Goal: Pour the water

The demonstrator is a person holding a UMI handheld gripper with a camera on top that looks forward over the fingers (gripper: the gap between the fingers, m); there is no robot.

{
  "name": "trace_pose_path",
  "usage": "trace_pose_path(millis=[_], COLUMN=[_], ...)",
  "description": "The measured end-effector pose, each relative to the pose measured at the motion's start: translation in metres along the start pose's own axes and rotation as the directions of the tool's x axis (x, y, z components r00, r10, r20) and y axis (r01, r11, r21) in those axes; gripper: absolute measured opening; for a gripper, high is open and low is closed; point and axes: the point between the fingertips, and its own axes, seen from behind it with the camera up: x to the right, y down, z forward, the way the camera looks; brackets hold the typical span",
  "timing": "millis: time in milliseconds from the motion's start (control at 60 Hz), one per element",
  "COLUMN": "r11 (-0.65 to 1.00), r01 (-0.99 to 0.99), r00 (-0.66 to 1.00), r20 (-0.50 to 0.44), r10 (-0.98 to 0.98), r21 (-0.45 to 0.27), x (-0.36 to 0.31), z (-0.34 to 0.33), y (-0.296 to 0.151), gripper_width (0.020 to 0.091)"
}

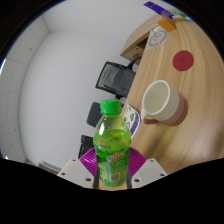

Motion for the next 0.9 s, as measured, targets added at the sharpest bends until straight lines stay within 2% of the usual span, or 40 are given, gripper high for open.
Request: trace_pose_path(millis=[100,167,267,400,533,650,750,817,900], r11=[0.963,0.922,0.841,0.735,0.696,0.702,0.778,0.879,0.983], r01=[-0.269,-0.387,-0.538,-0.669,-0.711,-0.704,-0.616,-0.456,-0.135], r00=[0.962,0.921,0.84,0.739,0.698,0.706,0.783,0.885,0.989], r20=[0.03,0.042,0.049,0.013,0.019,-0.002,0.008,0.029,0.05], r10=[0.27,0.387,0.541,0.674,0.716,0.708,0.622,0.464,0.143], r21=[-0.022,-0.018,-0.062,-0.109,-0.097,-0.111,-0.127,-0.138,-0.126], x=[-0.012,-0.014,-0.025,-0.024,-0.02,-0.018,-0.027,-0.039,-0.055], z=[-0.005,-0.003,-0.003,0.003,0.002,0.0,-0.007,-0.017,-0.03], y=[-0.014,-0.024,-0.031,-0.032,-0.046,-0.044,-0.043,-0.047,-0.064], gripper_width=[0.0372,0.0374,0.0373,0.0372,0.0373,0.0372,0.0376,0.0375,0.0376])
